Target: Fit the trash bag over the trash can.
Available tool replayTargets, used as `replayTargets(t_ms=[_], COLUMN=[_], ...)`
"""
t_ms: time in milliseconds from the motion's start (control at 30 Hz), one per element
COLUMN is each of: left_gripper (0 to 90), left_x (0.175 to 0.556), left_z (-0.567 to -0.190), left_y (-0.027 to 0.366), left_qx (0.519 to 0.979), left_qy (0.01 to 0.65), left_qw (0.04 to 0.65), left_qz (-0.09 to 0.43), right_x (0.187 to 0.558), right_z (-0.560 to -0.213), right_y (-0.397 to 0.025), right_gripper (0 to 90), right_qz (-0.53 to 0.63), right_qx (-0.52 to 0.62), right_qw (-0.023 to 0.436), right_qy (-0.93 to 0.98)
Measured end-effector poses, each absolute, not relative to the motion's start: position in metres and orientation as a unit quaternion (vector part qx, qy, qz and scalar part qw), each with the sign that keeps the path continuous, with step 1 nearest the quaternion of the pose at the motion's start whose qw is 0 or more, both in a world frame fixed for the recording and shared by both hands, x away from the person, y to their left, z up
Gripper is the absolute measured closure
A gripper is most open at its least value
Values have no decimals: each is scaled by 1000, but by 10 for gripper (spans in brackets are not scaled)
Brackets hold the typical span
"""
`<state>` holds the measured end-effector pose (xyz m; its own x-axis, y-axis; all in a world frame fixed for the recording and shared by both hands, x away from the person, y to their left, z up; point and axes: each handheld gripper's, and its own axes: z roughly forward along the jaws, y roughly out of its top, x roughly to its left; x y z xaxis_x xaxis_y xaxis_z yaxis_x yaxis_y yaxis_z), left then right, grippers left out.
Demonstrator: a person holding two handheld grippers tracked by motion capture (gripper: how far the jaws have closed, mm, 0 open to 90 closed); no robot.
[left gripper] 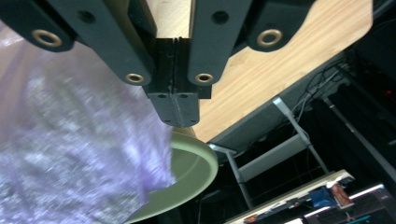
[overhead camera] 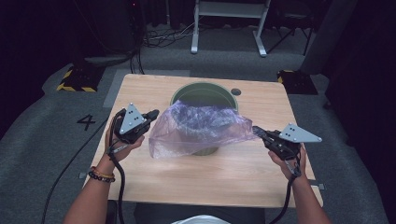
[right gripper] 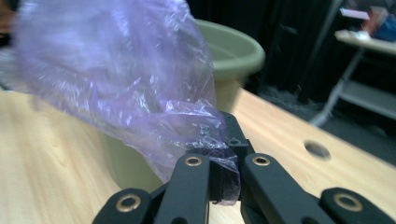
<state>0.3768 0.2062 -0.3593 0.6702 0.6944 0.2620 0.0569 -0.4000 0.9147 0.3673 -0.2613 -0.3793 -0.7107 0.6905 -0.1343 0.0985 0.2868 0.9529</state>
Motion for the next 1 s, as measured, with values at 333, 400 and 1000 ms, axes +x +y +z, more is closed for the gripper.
replayTargets(t_ms=[333,400,1000], left_gripper=[231,192,846], left_x=[325,314,340], left_z=[-371,-376,-388], left_y=[189,178,140], left_qx=[796,808,839], left_qy=[164,141,118], left_qw=[511,496,405], left_qz=[279,283,344], right_x=[366,365,364], right_z=[-380,-378,-371], right_y=[-264,-260,-253], right_gripper=[900,900,855], right_qz=[525,518,520], right_qx=[296,297,294], right_qw=[276,278,264], right_qy=[749,753,757])
